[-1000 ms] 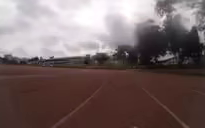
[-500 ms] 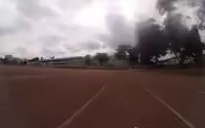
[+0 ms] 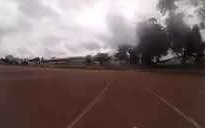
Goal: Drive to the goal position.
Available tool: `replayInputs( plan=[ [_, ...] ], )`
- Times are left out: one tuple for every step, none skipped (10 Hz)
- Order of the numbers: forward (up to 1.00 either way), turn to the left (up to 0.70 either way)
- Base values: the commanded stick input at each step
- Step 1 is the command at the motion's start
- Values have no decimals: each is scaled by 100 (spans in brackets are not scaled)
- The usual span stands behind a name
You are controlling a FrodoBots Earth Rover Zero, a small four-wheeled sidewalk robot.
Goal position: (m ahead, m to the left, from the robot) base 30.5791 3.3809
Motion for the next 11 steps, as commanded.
replayInputs(
  plan=[
    [67,0],
    [67,0],
    [67,0],
    [67,0],
    [67,0],
    [67,0],
    [67,0],
    [67,0],
    [67,0],
    [67,0],
    [67,0]
  ],
)
